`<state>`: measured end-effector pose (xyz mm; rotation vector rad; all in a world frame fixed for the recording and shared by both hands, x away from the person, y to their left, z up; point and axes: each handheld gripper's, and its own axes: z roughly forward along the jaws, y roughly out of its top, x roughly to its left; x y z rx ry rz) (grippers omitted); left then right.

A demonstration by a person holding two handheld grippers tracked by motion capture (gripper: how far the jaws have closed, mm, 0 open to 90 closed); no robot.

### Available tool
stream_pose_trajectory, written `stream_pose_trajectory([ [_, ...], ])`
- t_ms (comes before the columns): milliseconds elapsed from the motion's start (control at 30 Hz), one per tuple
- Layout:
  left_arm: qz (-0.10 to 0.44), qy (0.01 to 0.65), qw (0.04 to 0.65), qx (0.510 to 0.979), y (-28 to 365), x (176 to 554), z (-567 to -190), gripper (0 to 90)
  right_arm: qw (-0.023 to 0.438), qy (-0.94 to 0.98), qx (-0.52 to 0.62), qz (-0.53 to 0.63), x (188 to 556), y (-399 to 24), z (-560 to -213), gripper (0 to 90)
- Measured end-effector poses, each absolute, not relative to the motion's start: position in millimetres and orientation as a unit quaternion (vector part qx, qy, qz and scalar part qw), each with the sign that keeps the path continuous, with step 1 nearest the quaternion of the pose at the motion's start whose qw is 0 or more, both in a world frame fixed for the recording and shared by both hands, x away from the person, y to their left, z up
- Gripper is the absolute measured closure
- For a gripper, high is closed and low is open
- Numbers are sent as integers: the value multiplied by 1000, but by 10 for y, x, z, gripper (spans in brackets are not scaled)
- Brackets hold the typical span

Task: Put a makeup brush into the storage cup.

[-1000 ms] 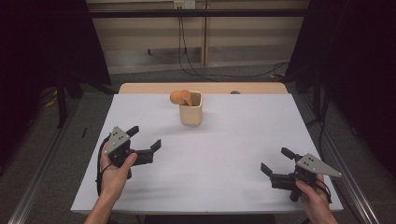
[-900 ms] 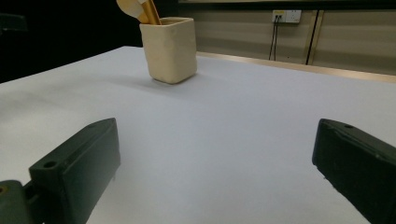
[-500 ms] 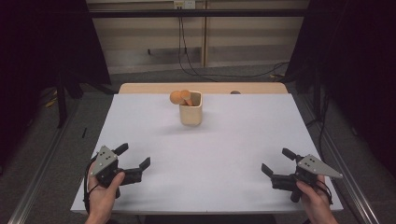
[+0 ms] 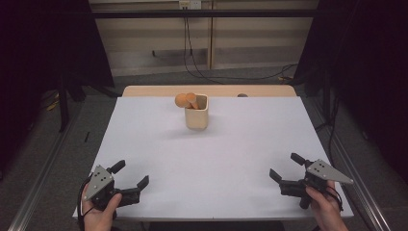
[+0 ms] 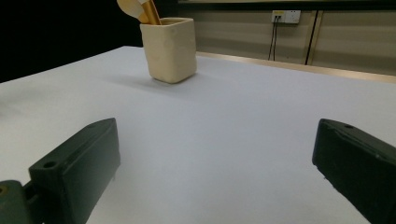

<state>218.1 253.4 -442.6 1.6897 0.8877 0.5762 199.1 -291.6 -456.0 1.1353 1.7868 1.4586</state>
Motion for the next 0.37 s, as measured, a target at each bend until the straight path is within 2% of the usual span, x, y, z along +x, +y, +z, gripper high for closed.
stream_pose_trajectory([
  [367, 234, 370, 534, 723, 2520, 2177, -4473, 43, 277, 668, 427, 543, 2046, -2907, -4581, 2],
])
